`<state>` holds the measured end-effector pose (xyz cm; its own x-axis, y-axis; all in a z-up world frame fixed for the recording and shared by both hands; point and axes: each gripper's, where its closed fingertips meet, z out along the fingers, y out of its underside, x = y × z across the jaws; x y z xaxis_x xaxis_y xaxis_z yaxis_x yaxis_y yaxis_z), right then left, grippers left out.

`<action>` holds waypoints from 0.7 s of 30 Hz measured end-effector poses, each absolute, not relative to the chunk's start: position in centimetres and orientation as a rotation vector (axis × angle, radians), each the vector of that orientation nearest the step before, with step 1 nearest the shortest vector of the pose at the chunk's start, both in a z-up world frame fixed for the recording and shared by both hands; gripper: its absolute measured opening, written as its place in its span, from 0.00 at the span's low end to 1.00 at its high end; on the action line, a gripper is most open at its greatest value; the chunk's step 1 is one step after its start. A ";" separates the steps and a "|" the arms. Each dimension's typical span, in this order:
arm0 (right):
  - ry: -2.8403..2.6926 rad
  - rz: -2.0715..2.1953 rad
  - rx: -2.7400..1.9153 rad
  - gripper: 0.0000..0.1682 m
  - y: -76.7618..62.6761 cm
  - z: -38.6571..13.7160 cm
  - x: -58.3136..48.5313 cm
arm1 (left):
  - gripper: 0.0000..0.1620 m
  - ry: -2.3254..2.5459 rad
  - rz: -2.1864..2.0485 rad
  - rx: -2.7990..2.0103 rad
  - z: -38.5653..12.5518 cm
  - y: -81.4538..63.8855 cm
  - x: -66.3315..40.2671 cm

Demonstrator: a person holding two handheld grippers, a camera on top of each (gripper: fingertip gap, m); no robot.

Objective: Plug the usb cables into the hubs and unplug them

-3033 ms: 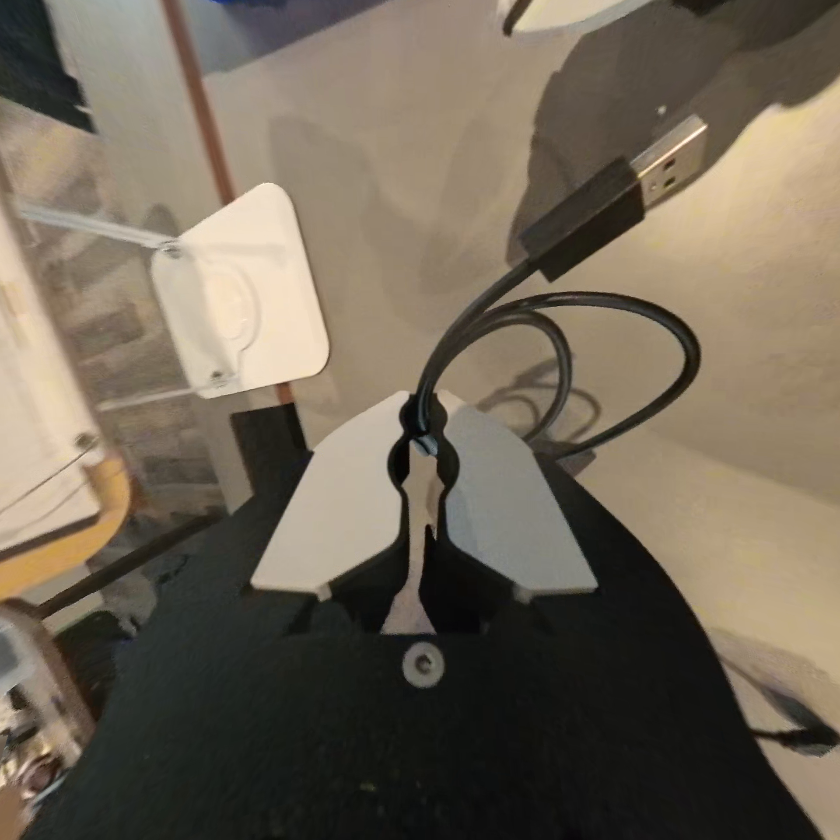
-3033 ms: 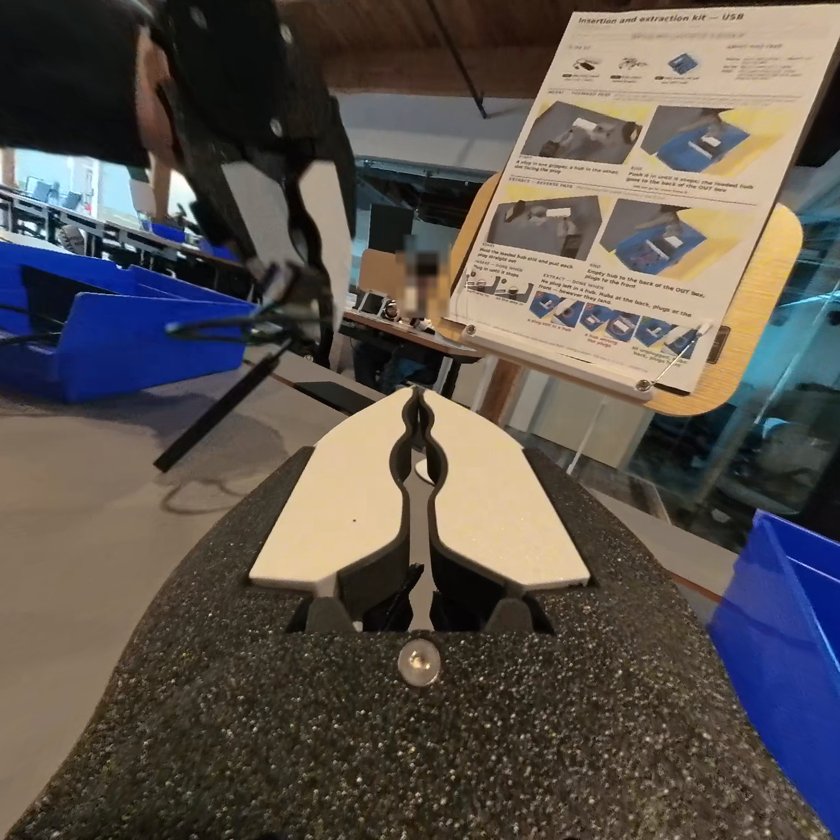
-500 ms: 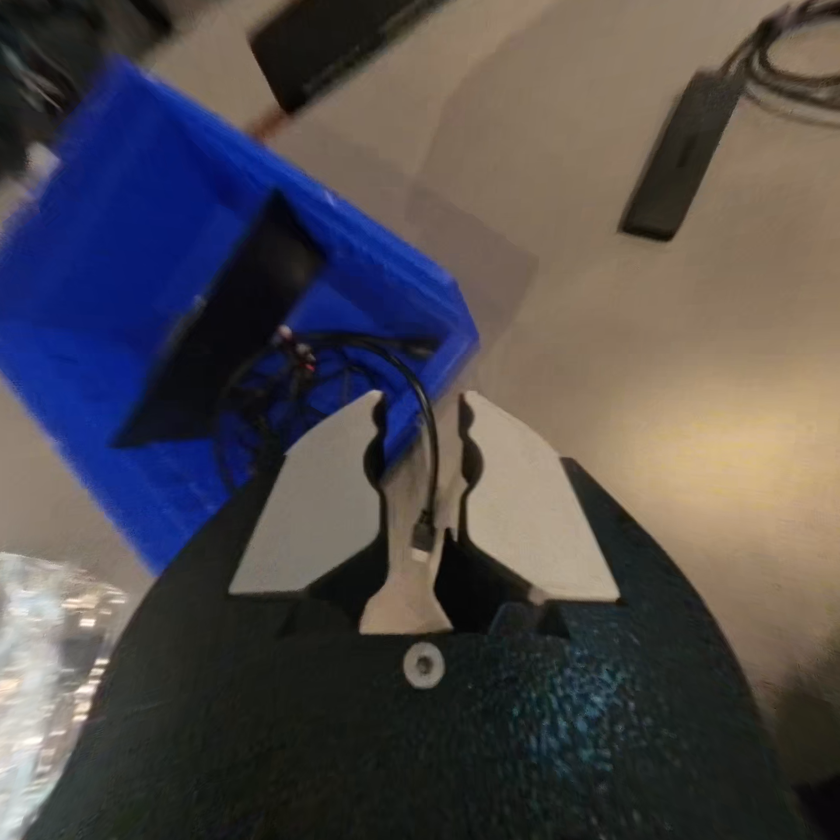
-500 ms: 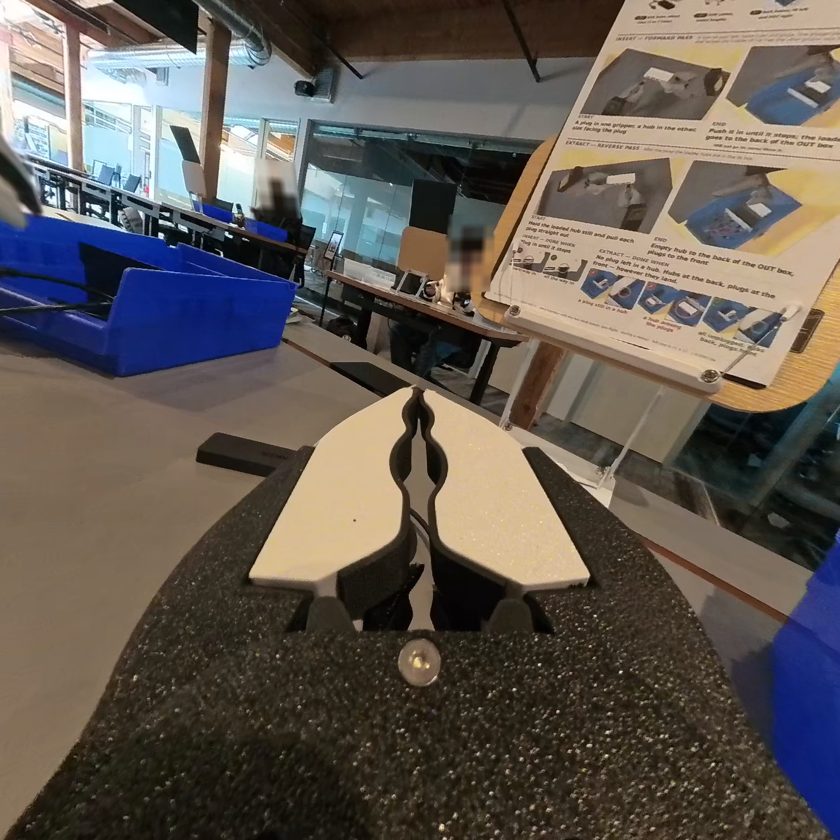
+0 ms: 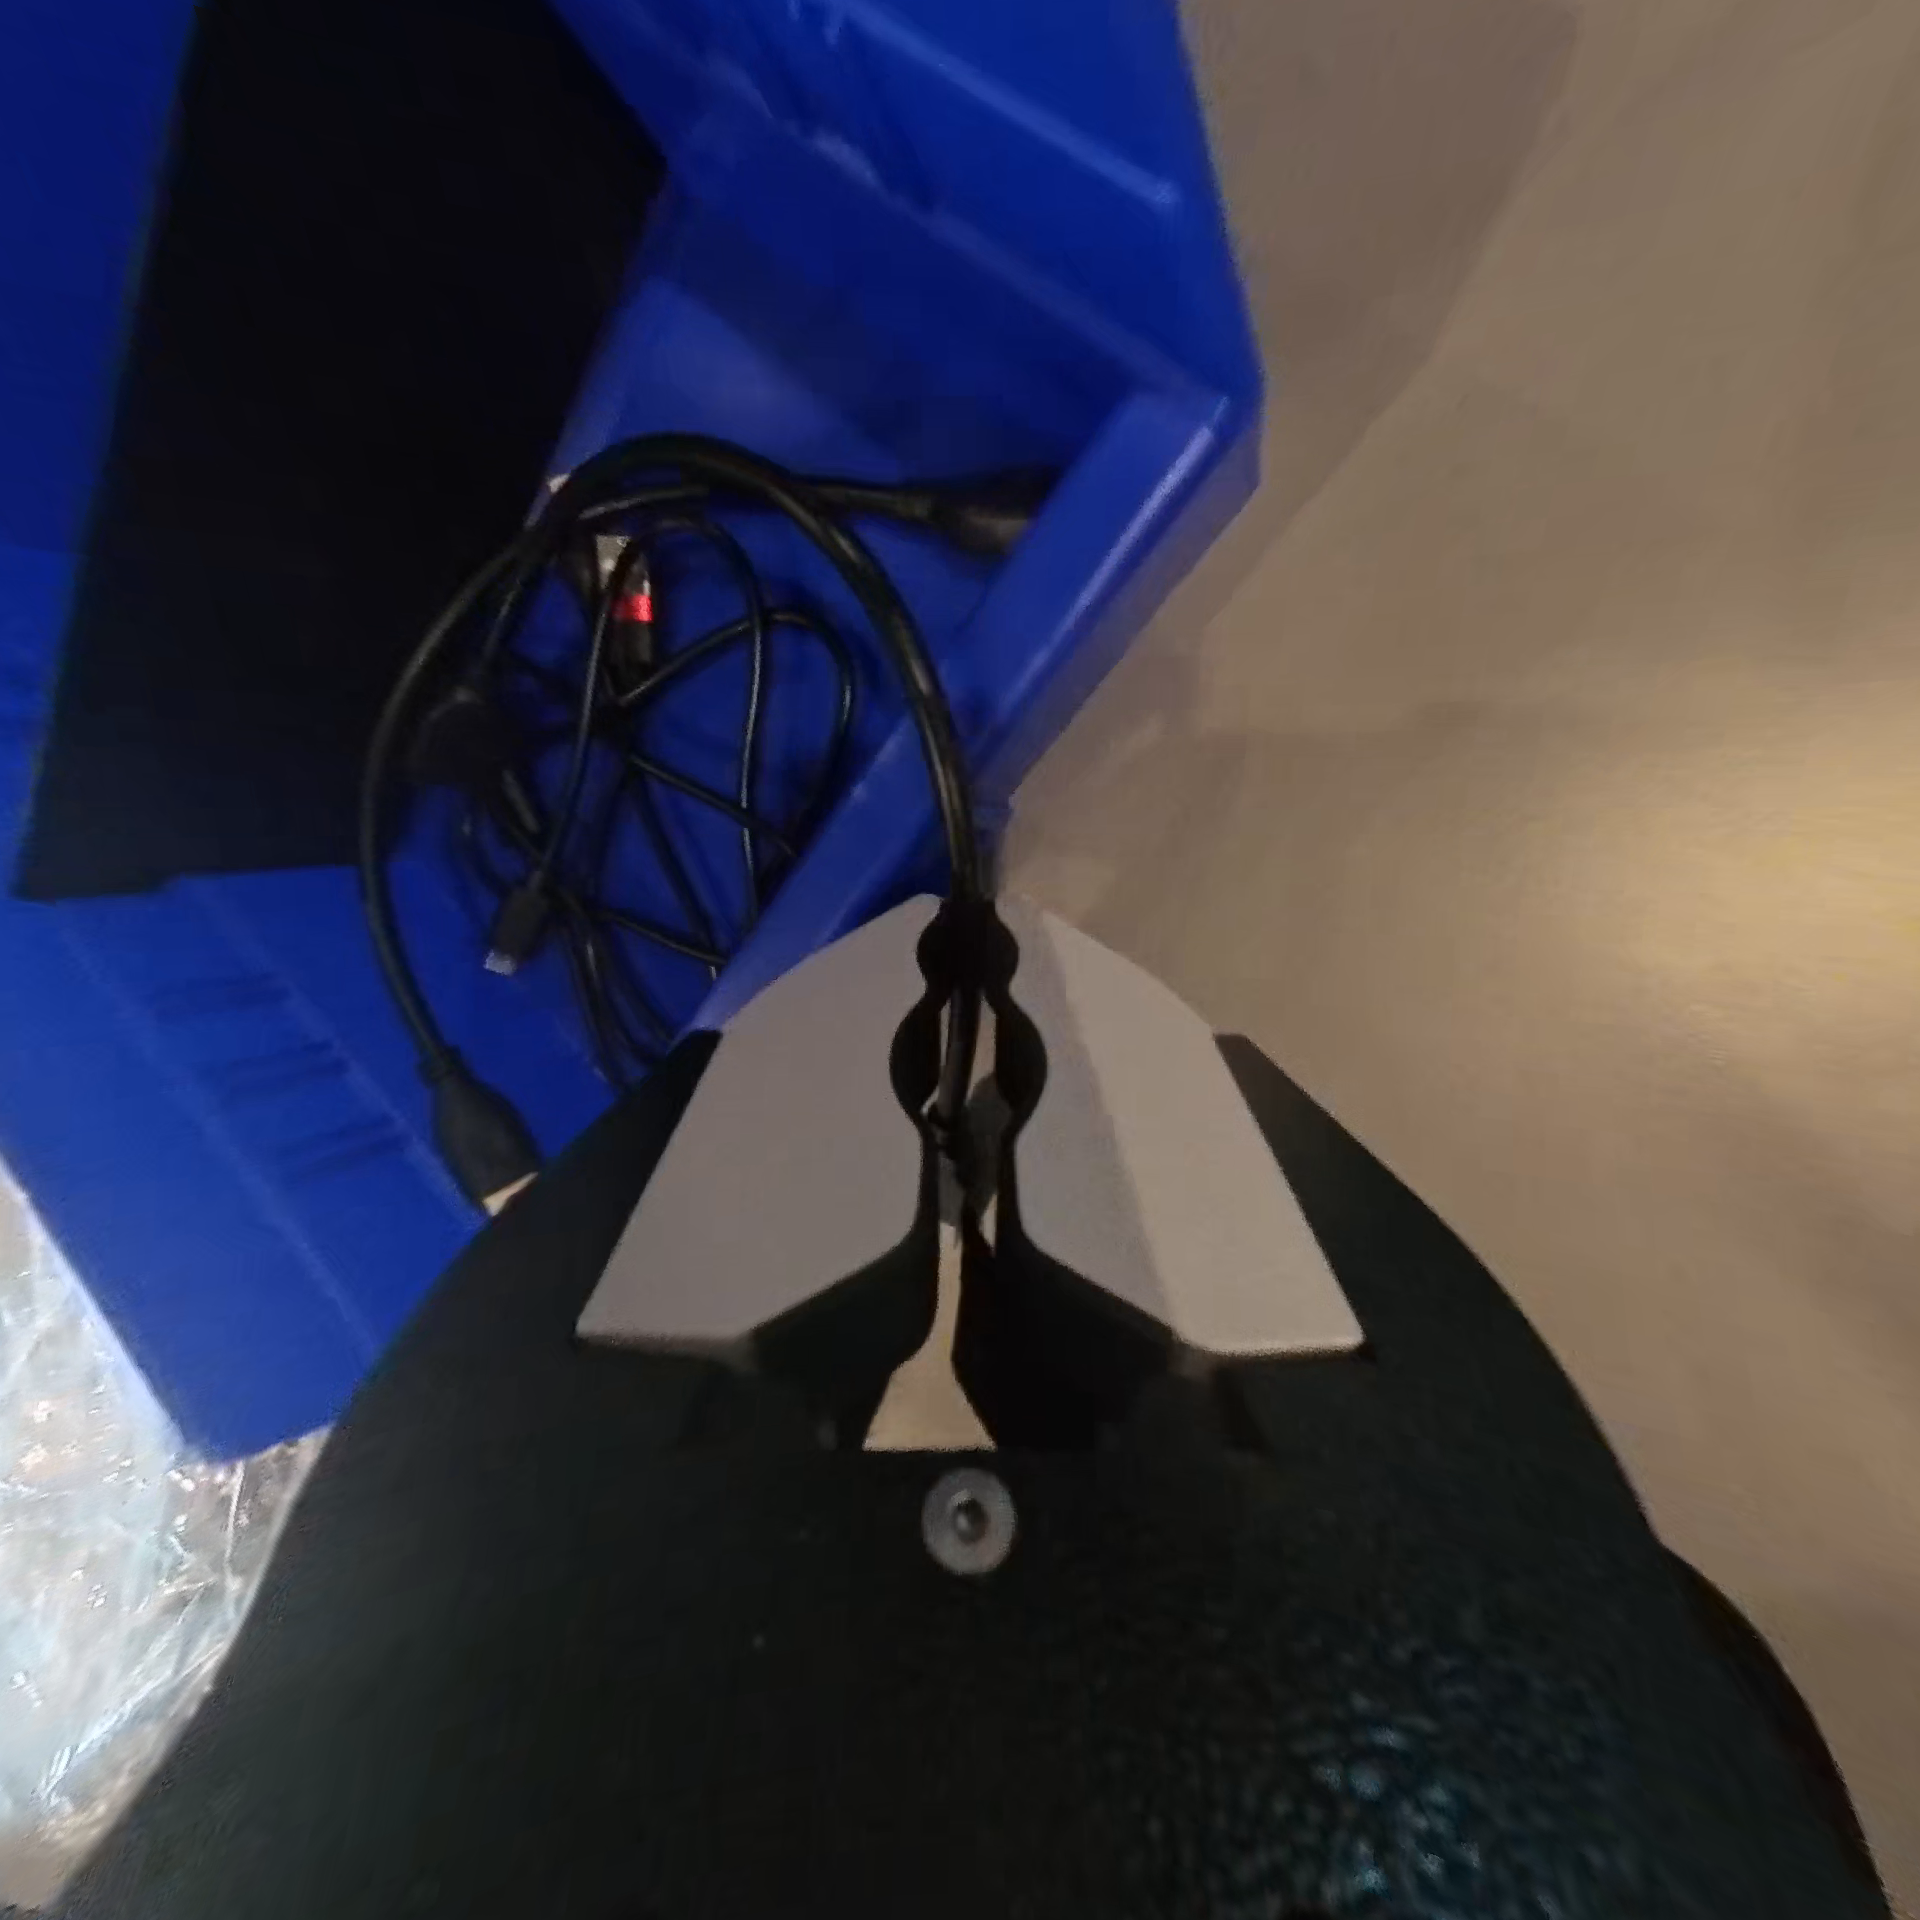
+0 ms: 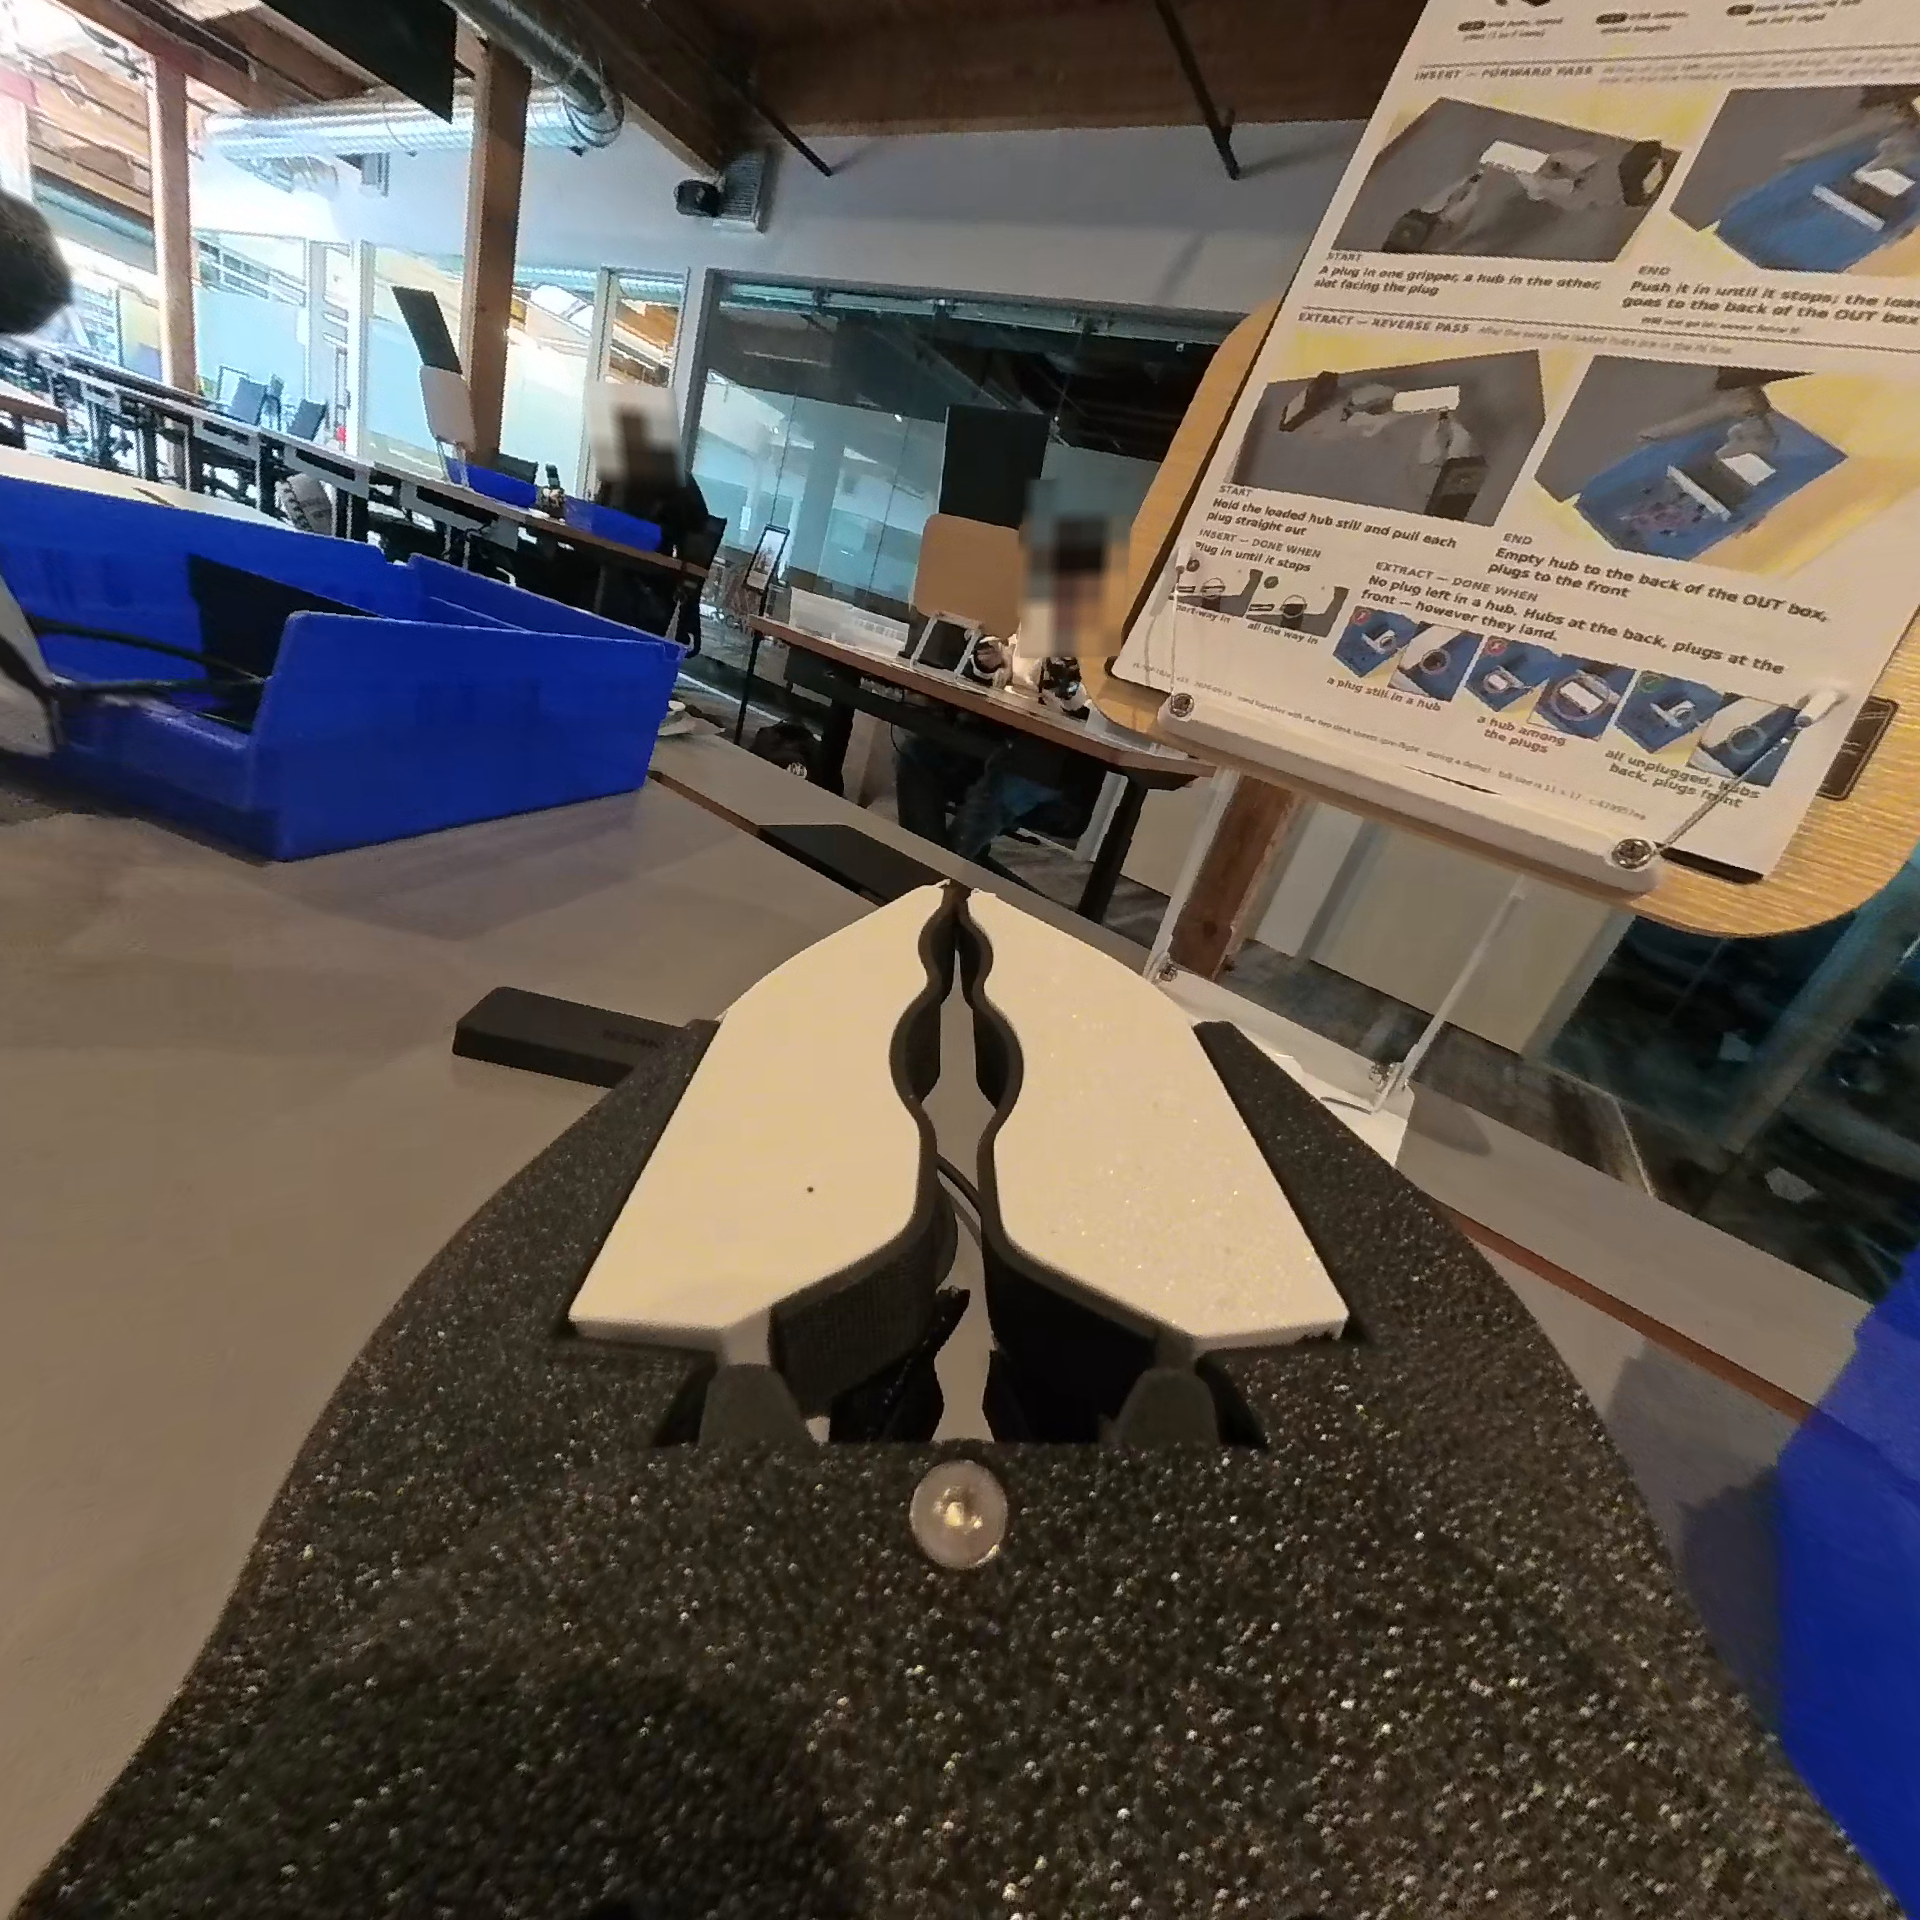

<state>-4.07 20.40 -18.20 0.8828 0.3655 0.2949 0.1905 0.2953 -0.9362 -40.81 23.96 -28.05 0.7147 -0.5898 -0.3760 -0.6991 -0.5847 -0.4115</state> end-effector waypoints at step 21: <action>-0.506 0.123 -1.279 0.00 20.4 -18.1 -4.0 | 0.02 1.164 0.010 -1.718 -11.6 19.3 -28.1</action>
<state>-4.00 20.44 -18.14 0.8848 0.3626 0.2926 0.1875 0.2978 -0.9360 -28.08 19.25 -11.63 0.5330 -0.6845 -0.4974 -0.6933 -0.0163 -0.7205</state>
